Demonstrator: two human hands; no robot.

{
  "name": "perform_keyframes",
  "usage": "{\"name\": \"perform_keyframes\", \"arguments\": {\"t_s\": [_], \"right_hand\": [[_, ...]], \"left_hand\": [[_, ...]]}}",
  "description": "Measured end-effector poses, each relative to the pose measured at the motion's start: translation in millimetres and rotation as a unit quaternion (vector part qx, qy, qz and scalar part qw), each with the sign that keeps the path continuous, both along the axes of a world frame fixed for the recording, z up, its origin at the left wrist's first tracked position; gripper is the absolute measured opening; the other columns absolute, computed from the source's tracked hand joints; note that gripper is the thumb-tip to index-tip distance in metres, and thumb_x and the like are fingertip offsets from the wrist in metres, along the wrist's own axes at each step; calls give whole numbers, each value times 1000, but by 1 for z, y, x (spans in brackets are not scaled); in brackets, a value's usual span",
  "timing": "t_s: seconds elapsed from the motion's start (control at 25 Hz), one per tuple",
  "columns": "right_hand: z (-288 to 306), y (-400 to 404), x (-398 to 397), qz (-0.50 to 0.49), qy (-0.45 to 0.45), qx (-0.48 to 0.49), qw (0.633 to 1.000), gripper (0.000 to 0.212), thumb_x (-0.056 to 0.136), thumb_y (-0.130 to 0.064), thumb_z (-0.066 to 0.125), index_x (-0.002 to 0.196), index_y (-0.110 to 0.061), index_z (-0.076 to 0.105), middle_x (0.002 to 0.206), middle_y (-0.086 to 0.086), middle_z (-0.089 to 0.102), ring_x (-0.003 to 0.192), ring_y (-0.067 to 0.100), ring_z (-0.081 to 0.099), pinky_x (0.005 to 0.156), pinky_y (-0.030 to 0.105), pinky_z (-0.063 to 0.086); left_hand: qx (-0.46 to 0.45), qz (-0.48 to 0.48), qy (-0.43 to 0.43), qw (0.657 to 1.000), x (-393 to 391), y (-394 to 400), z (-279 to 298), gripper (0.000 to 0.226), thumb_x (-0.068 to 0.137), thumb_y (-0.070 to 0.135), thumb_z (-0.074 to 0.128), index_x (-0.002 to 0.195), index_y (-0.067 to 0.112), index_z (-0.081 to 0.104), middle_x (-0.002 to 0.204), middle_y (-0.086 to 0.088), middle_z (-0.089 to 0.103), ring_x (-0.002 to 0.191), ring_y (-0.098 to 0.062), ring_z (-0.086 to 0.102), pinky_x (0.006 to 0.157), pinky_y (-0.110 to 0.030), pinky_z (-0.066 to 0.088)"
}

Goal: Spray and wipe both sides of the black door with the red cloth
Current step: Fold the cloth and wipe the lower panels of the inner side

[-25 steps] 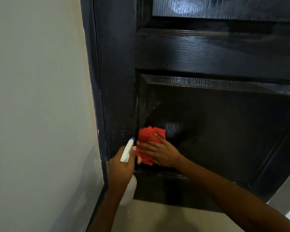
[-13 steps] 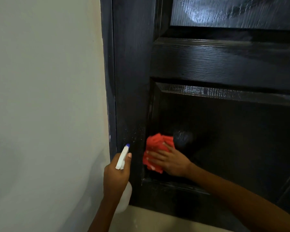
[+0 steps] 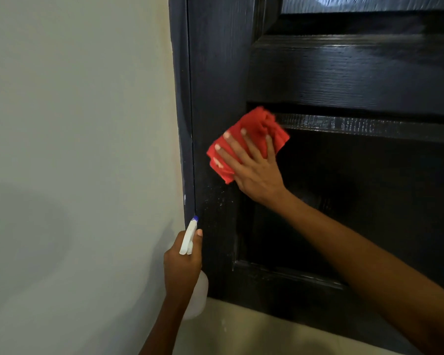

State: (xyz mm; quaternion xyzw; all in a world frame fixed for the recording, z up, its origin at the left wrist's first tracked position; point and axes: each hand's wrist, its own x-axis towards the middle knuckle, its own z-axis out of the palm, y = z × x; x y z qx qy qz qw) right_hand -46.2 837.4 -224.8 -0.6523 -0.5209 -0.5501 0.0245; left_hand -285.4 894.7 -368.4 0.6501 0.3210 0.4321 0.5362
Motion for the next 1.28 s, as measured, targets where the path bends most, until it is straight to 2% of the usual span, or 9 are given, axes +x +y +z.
{"name": "perform_keyframes", "arguments": {"t_s": [0.12, 0.24, 0.32, 0.48, 0.64, 0.76, 0.88, 1.04, 1.28], "right_hand": [[-94, 10, 0, 18, -36, -187, 982, 78, 91, -31, 55, 163, -29, 24, 171, 7, 16, 157, 33, 8, 122, 61, -12], [-192, 6, -8, -57, -124, -486, 863, 96, 83, -35, 79, 162, -31, 23, 171, 7, 13, 157, 36, 0, 110, 65, -28], [-222, 2, -18, -115, -136, -576, 798, 102, 77, -38, 86, 160, -34, 27, 171, 6, 15, 157, 36, -1, 103, 67, -31], [-196, 13, -14, -67, -93, -460, 881, 99, 88, -54, 71, 164, -31, 11, 172, 6, -1, 155, 35, -16, 113, 63, -28], [-76, 47, -20, 18, -36, -259, 965, 69, 97, -52, 51, 160, -31, 32, 170, 5, 20, 157, 28, 12, 122, 58, -16], [24, 73, -28, 50, -23, -99, 994, 64, 95, -45, 42, 157, -29, 40, 167, 3, 30, 155, 28, 26, 123, 60, -5], [42, 84, -35, 42, -4, -27, 999, 64, 96, -37, 44, 158, -25, 37, 168, 5, 26, 156, 32, 20, 122, 63, -4], [-54, 74, -33, 65, 0, -140, 988, 77, 91, -36, 61, 160, -19, 33, 169, 10, 24, 157, 35, 12, 121, 63, -15], [-177, 65, -37, -14, -69, -456, 887, 79, 100, -48, 57, 164, -26, 17, 172, 4, 9, 158, 30, -7, 109, 56, -33]], "left_hand": [[26, -3, 28, 999, -7, 5, -6, 39, 89, 50, 67, 106, 15, 62, 79, 11, 61, 73, -1, 68, 71, -19, 54], [39, 18, 77, 996, -9, 8, -12, 16, 94, 8, 68, 109, 6, 61, 76, 14, 56, 68, -5, 60, 56, -4, 46], [40, 23, 71, 996, -10, 5, -15, 16, 95, 7, 65, 110, 6, 60, 77, 12, 58, 63, -6, 61, 57, -4, 47], [12, 30, 37, 999, -5, 4, -10, 21, 96, 25, 68, 110, 9, 65, 85, -2, 67, 68, -12, 64, 66, -16, 55], [3, 52, -20, 998, -6, -6, 1, 30, 90, 41, 68, 103, 14, 62, 79, 0, 65, 71, -21, 67, 78, -47, 61], [-18, 64, -18, 998, -9, 1, 5, 14, 95, 29, 68, 103, 21, 60, 85, -1, 67, 75, -20, 66, 83, -47, 59], [-64, 94, -29, 993, -5, 9, 14, 43, 81, 49, 60, 108, 16, 62, 96, -10, 69, 77, -25, 68, 83, -50, 61], [54, 110, -7, 993, -13, 4, 22, 42, 86, 56, 54, 99, 18, 66, 73, 2, 65, 65, -18, 67, 62, -34, 61], [72, 116, 38, 990, -28, 5, 6, 31, 86, 49, 57, 103, 23, 61, 78, 7, 66, 69, -18, 69, 69, -41, 64]]}}
